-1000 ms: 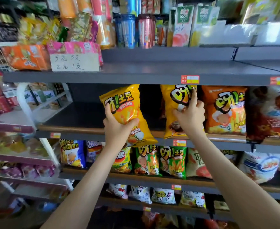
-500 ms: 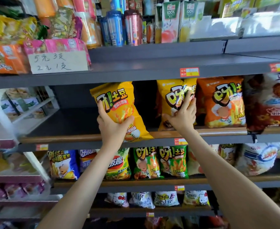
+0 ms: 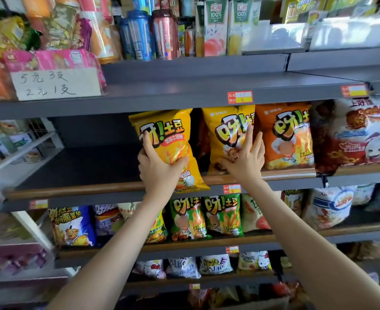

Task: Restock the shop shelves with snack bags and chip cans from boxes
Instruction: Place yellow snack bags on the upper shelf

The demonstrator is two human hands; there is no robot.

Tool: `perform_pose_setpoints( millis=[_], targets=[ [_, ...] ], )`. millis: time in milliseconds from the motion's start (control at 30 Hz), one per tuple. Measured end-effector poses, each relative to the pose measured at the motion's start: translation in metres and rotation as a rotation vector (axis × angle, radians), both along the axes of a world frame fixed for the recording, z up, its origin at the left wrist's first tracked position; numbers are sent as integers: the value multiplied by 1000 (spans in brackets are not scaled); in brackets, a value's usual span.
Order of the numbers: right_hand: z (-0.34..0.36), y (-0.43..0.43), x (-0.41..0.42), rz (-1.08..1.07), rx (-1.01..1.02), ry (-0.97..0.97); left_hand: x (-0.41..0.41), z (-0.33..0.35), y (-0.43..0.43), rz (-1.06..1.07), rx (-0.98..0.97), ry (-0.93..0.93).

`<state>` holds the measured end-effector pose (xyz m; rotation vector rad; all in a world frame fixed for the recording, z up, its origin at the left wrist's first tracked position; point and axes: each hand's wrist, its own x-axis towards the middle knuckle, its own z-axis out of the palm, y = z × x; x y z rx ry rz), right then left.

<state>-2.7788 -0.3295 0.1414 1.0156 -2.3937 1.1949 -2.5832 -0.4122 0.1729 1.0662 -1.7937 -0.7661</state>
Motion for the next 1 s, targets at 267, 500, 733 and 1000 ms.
perform_pose_setpoints(
  millis=[267, 500, 733, 1000],
  targets=[
    [26, -26, 65, 843, -64, 91, 17, 18, -32, 99, -137, -151],
    [31, -106, 69, 950, 67, -254, 31, 34, -85, -344, 127, -37],
    [26, -147, 48, 883, 79, -95, 44, 14, -155, -611, -89, -448],
    [14, -157, 23, 727, 161, -100, -9, 2, -183, -558, -268, -627]
  ],
)
